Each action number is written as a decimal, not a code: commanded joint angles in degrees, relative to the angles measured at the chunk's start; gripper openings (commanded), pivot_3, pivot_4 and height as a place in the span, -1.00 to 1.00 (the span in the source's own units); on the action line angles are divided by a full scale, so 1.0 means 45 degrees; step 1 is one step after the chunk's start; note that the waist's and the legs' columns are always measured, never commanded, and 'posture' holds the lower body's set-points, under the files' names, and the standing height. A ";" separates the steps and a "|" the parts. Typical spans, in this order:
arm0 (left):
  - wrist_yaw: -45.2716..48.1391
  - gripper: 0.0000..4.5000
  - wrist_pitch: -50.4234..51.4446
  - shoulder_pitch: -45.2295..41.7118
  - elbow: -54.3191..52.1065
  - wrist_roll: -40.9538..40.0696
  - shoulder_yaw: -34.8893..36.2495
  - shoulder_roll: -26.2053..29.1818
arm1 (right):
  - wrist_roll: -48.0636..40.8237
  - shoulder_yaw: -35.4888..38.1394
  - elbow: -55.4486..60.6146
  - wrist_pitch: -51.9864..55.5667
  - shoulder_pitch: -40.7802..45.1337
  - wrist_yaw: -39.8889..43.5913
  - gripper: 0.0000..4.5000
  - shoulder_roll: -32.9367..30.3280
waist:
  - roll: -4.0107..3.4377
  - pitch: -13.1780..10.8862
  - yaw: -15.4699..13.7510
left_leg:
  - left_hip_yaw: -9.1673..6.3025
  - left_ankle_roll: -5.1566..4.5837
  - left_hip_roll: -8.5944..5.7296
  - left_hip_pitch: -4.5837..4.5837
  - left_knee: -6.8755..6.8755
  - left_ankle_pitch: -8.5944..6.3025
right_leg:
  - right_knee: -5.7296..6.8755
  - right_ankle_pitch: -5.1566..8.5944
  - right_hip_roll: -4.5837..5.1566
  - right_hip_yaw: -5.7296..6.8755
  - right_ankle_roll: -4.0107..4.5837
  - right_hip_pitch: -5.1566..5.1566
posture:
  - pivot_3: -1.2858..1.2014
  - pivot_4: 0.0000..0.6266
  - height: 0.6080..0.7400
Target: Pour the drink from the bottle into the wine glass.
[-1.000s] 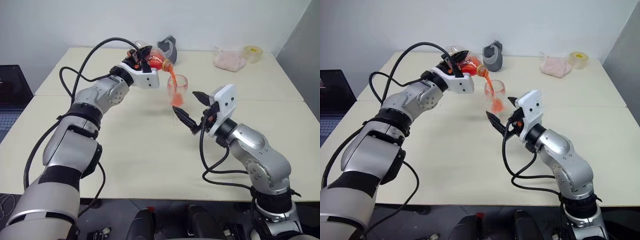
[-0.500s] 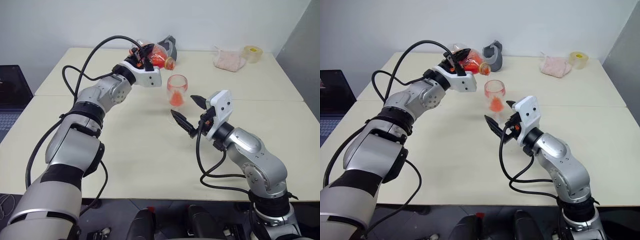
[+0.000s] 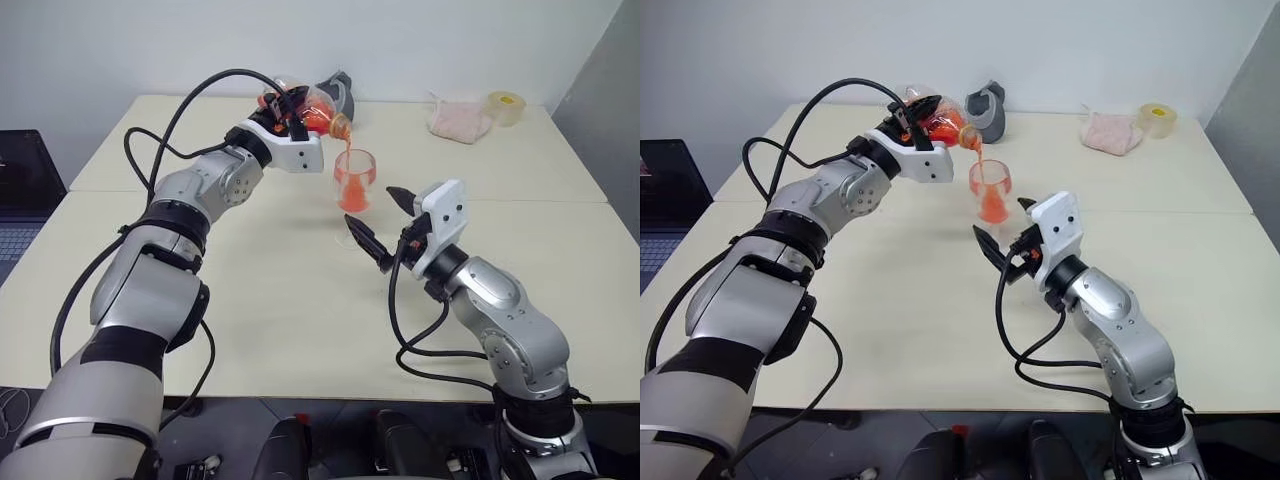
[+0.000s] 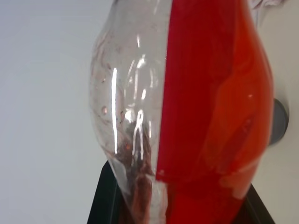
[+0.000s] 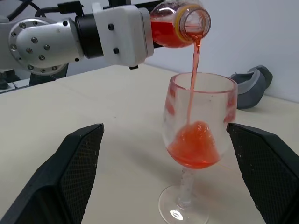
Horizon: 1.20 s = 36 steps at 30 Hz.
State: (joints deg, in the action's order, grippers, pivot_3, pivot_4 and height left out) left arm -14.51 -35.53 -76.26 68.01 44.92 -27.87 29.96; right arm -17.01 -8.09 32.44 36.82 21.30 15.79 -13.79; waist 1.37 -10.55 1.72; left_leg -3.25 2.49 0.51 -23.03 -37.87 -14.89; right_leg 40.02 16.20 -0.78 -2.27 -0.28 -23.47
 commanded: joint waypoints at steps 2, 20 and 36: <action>-0.0343 -0.59 -0.0054 -0.0605 -0.0050 -0.0024 0.0015 0.0061 | 0.0143 -0.0064 0.0420 -0.0355 0.0058 -0.0041 1.00 0.0129 | 0.0000 0.0000 0.0002 | -0.0002 0.0000 0.0002 0.0001 0.0000 0.0000 | 0.0001 0.0000 -0.0001 0.0003 0.0000 0.0000 | 0.03 -0.52 1.00; -0.0630 -0.60 -0.0029 -0.0759 0.0048 0.0227 -0.0309 0.0125 | 0.0260 -0.0128 0.0427 -0.0332 0.0060 -0.0009 1.00 0.0181 | 0.0000 0.0000 0.0002 | -0.0002 0.0001 0.0001 0.0001 -0.0002 0.0001 | 0.0003 0.0000 0.0000 0.0002 0.0001 0.0000 | 0.03 -0.52 1.00; -0.0965 -0.60 -0.0007 -0.0900 0.0090 0.0495 -0.0511 0.0244 | 0.0351 -0.0095 0.0334 -0.0410 0.0044 0.0165 1.00 0.0132 | 0.0001 0.0000 0.0002 | -0.0001 0.0001 0.0001 0.0001 -0.0002 0.0001 | 0.0004 0.0000 0.0000 0.0002 0.0001 0.0000 | 0.03 -0.52 1.00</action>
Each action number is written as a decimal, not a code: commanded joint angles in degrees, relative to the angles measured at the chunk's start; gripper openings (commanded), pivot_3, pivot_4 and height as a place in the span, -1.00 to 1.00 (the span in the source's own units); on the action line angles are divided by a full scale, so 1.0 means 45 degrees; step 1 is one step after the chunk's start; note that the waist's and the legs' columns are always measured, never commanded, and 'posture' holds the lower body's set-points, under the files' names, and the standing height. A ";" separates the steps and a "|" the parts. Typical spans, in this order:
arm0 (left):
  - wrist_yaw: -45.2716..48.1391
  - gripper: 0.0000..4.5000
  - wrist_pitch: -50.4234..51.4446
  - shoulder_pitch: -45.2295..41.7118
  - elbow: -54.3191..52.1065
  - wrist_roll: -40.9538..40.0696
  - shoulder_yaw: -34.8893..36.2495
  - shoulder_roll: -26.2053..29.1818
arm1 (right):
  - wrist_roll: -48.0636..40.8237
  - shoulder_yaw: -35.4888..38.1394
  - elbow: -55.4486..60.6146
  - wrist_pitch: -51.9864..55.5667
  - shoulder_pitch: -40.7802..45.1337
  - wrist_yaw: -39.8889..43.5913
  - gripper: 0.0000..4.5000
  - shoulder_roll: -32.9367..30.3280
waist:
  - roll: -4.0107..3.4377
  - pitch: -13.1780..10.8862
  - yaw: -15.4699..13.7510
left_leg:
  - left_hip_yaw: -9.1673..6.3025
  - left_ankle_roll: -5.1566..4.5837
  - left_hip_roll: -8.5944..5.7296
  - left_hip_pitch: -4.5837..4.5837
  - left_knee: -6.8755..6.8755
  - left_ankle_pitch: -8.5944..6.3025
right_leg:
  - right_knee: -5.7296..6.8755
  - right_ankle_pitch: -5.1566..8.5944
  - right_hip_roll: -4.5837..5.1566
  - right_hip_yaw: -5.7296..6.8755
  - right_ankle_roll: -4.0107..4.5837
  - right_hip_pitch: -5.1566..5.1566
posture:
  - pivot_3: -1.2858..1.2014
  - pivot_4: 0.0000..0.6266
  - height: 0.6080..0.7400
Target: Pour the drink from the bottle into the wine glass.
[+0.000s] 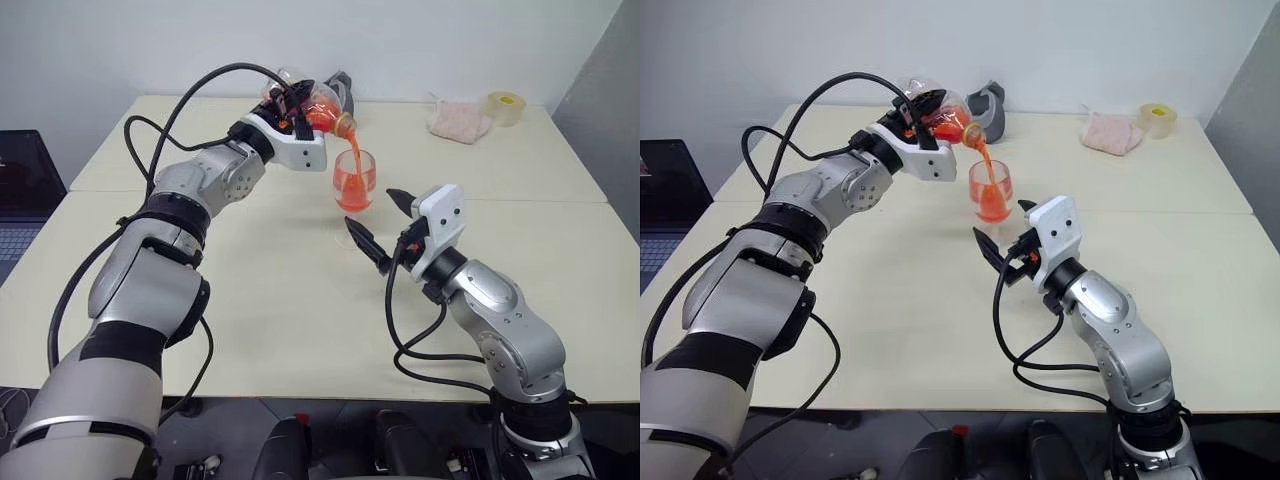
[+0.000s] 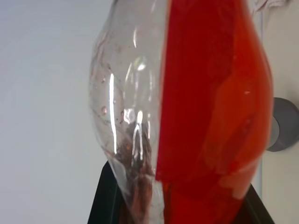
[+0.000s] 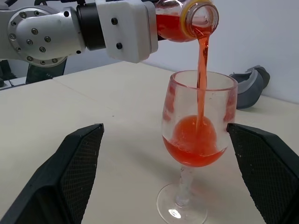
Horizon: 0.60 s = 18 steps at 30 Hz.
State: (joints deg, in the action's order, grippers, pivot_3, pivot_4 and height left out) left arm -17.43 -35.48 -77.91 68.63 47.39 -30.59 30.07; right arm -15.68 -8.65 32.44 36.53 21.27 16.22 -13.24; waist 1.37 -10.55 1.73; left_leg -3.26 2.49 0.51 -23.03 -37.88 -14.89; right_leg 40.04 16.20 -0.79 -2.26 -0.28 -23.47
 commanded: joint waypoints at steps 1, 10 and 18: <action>-0.0326 -0.60 -0.0020 -0.0537 -0.0049 -0.0047 0.0089 0.0226 | 0.0053 0.0035 0.0336 -0.0349 0.0048 0.0074 1.00 0.0011 | 0.0000 0.0000 0.0000 | -0.0001 0.0000 0.0000 0.0000 0.0000 0.0000 | 0.0000 0.0000 0.0000 0.0001 0.0000 0.0000 | 0.03 -0.52 1.00; -0.0375 -0.60 0.0007 -0.0570 -0.0035 -0.0023 0.0071 0.0257 | 0.0036 0.0049 0.0324 -0.0351 0.0055 0.0094 1.00 0.0020 | 0.0000 0.0000 -0.0001 | 0.0000 0.0000 0.0000 0.0000 -0.0001 0.0000 | 0.0001 0.0000 0.0000 0.0000 0.0000 0.0000 | 0.03 -0.52 1.00; -0.0407 -0.60 0.0044 -0.0580 0.0012 -0.0007 0.0063 0.0273 | 0.0040 0.0070 0.0351 -0.0299 0.0062 0.0125 1.00 0.0040 | 0.0000 0.0000 -0.0001 | 0.0000 0.0000 0.0000 0.0000 -0.0002 0.0000 | 0.0001 0.0000 0.0000 0.0001 0.0000 0.0000 | 0.03 -0.52 1.00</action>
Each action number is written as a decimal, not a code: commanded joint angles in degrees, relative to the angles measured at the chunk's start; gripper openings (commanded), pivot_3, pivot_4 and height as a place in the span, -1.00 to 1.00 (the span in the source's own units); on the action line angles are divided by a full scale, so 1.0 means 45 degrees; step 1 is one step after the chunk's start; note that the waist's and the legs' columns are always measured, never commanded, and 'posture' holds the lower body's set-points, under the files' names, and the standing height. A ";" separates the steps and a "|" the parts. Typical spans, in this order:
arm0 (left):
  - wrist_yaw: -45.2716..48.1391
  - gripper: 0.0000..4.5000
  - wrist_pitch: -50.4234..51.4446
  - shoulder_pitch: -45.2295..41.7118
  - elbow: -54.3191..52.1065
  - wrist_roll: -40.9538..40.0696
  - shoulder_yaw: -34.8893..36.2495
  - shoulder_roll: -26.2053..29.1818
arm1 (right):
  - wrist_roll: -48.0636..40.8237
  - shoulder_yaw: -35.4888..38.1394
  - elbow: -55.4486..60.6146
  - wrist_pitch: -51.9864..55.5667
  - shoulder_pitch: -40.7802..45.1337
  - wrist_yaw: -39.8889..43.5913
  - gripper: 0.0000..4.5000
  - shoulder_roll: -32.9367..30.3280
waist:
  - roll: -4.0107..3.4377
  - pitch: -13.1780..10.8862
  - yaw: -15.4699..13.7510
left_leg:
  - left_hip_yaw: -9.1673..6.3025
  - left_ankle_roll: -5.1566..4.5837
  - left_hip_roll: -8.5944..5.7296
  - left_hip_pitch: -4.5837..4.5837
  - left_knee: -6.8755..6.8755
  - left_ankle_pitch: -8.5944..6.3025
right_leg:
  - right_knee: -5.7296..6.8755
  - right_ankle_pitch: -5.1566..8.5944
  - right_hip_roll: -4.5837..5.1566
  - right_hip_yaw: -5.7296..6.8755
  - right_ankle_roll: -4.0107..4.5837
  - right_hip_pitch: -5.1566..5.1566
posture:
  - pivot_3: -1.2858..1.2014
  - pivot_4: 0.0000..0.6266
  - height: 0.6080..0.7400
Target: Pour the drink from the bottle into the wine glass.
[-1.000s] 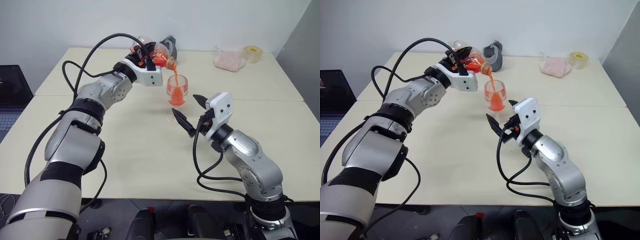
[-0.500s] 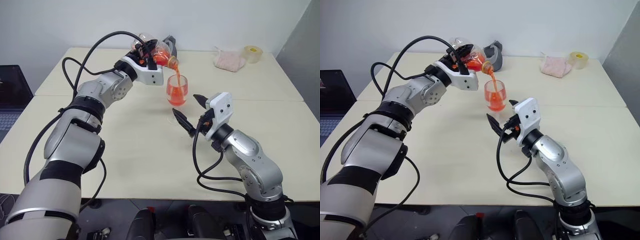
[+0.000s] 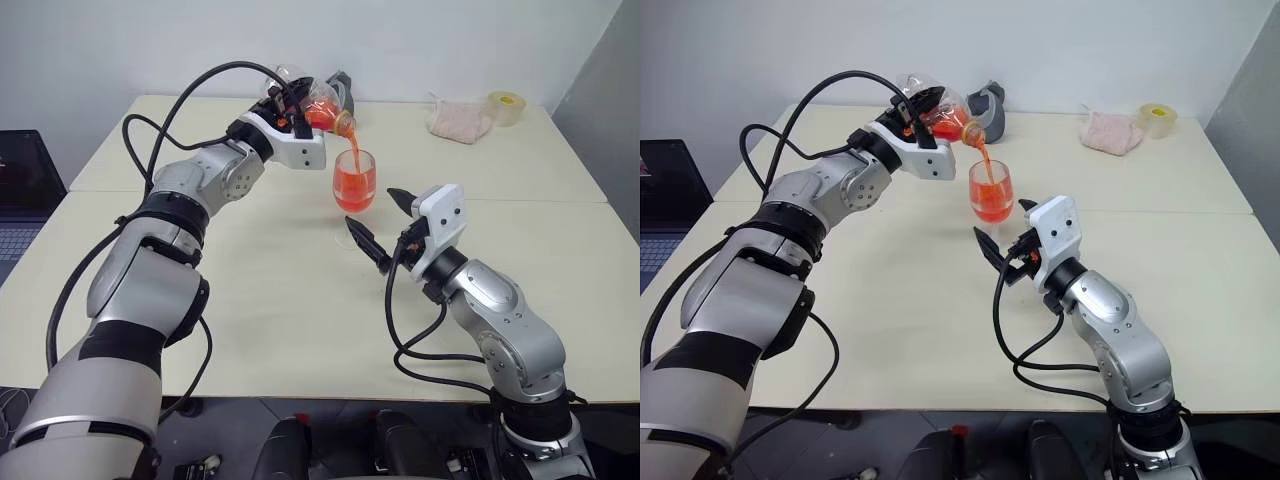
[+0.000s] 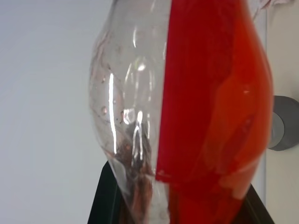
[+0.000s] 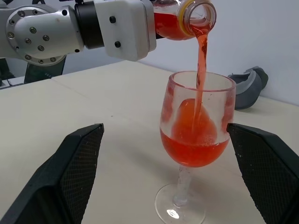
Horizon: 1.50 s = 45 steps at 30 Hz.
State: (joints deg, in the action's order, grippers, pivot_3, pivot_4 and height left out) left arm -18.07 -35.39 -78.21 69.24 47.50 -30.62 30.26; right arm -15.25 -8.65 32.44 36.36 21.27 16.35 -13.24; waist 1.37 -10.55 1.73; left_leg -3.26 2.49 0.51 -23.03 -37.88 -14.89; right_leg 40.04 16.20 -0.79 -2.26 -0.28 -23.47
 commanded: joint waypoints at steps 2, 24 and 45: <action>-0.0265 -0.60 0.0019 -0.0511 -0.0110 -0.0032 0.0066 0.0227 | -0.0064 0.0071 0.0357 -0.0251 0.0058 0.0107 1.00 0.0031 | 0.0000 0.0000 -0.0001 | 0.0000 0.0000 0.0000 0.0000 0.0000 0.0000 | 0.0000 0.0000 0.0000 -0.0001 0.0000 0.0000 | 0.03 -0.52 1.00; 0.0367 -0.60 -0.0107 -0.0116 -0.0051 -0.0882 0.0598 -0.0084 | -0.0186 0.0215 0.0344 -0.0294 0.0178 0.0351 1.00 0.0071 | 0.0001 0.0000 -0.0001 | 0.0000 0.0000 0.0000 0.0000 -0.0004 0.0000 | 0.0004 0.0000 0.0000 -0.0001 0.0000 0.0000 | 0.03 -0.52 1.00; 0.5085 -0.60 0.1370 0.1894 -0.0938 -0.7941 0.5808 -0.1431 | -0.0843 0.0060 -0.0412 -0.0727 0.0983 0.3206 1.00 -0.1404 | 0.0002 0.0002 0.0027 | 0.0006 0.0000 0.0006 0.0006 -0.0014 0.0000 | 0.0017 -0.0001 0.0000 -0.0002 0.0002 0.0000 | 0.03 -0.52 1.00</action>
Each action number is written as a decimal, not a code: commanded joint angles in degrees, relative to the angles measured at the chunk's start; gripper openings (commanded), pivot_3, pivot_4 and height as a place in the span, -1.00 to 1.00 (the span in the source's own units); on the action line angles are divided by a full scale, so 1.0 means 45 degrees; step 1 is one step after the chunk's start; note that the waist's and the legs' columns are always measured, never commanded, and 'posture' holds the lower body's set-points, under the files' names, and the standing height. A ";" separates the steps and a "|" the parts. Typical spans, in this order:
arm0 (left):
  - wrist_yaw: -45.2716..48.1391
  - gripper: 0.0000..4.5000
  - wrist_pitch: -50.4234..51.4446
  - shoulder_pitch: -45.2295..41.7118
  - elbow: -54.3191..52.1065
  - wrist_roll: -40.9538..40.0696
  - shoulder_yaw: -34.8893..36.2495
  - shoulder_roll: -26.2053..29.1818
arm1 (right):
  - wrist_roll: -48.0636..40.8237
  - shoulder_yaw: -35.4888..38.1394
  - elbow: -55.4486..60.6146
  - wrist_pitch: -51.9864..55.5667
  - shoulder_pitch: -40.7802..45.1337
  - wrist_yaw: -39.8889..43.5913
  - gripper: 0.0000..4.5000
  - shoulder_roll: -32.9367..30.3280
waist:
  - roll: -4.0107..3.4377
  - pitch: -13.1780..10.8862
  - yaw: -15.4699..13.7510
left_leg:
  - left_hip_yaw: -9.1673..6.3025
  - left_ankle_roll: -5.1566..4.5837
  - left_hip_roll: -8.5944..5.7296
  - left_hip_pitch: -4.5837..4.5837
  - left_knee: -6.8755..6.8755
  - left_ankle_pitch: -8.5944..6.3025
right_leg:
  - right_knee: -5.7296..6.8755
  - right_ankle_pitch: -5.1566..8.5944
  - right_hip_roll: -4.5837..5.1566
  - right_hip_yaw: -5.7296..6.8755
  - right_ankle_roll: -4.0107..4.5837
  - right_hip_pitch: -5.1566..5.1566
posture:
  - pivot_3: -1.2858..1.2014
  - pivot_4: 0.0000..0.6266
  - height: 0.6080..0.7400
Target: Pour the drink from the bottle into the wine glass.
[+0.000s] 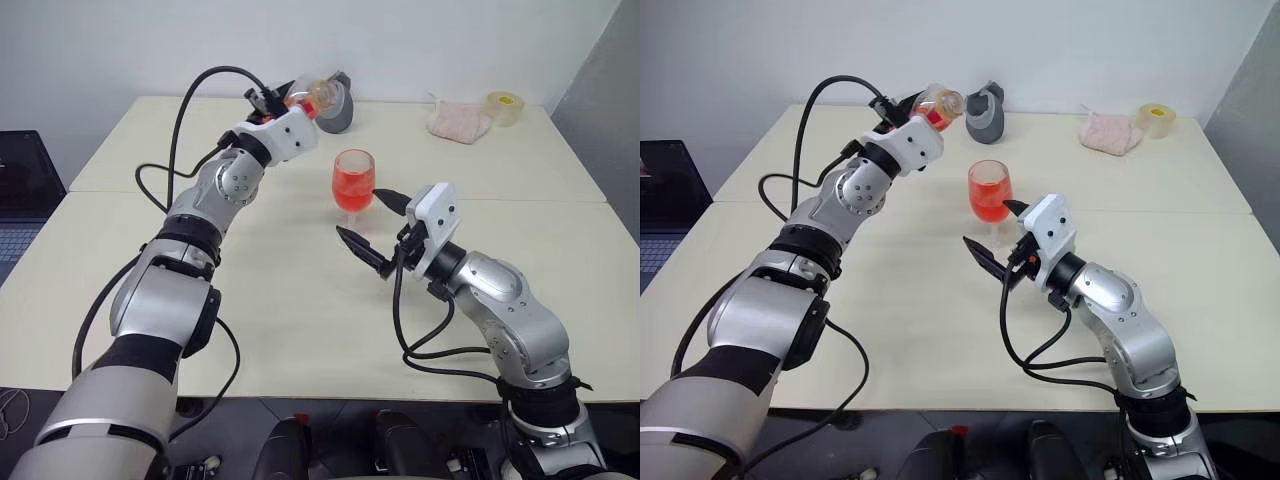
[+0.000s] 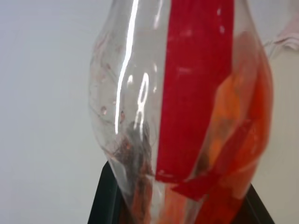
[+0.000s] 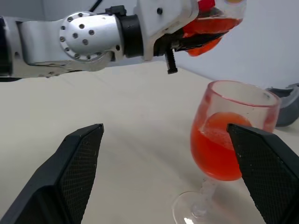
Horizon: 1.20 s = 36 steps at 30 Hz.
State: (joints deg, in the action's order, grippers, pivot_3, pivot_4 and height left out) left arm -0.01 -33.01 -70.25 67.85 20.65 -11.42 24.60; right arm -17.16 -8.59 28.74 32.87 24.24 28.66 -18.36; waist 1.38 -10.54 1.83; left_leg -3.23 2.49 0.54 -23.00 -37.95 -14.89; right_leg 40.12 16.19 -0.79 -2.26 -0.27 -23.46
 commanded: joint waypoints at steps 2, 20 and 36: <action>0.2383 -0.60 0.1613 0.0759 -0.0893 -0.3611 0.2742 -0.0501 | -0.0450 -0.0026 0.0433 0.0450 0.0497 0.0716 1.00 -0.0597 | 0.0000 0.0002 0.0001 | -0.0005 0.0000 -0.0002 -0.0001 -0.0002 0.0000 | 0.0002 0.0000 0.0000 0.0005 0.0000 0.0000 | 0.03 -0.52 1.00; 0.5197 -0.60 0.4784 0.4486 -0.2040 -0.6803 0.5372 -0.0646 | -0.0602 -0.0912 0.0474 0.2087 0.1591 0.1096 1.00 -0.1094 | 0.0046 0.0033 -0.0038 | -0.0027 -0.0003 -0.0003 0.0003 -0.0024 -0.0002 | 0.0012 -0.0001 0.0006 0.0006 0.0001 0.0012 | 0.03 -0.52 1.00; 0.5472 0.64 0.4323 0.5092 -0.1986 -0.6430 0.5433 -0.0345 | -0.0786 -0.0772 0.0513 0.2723 0.1750 0.1035 1.00 -0.0778 | 0.0049 0.0044 -0.0011 | -0.0033 -0.0004 0.0003 0.0008 -0.0015 -0.0003 | 0.0014 -0.0001 0.0003 0.0008 0.0002 0.0012 | 0.03 -0.52 1.00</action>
State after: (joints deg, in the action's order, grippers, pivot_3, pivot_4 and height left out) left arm 24.37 -12.93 -47.42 61.11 -7.27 12.15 22.17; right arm -19.80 -13.04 29.36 45.48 31.27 33.53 -22.05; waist 1.60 -10.34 1.78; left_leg -3.41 2.47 0.55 -22.97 -38.02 -14.90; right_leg 40.18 16.19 -0.77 -2.23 -0.26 -23.41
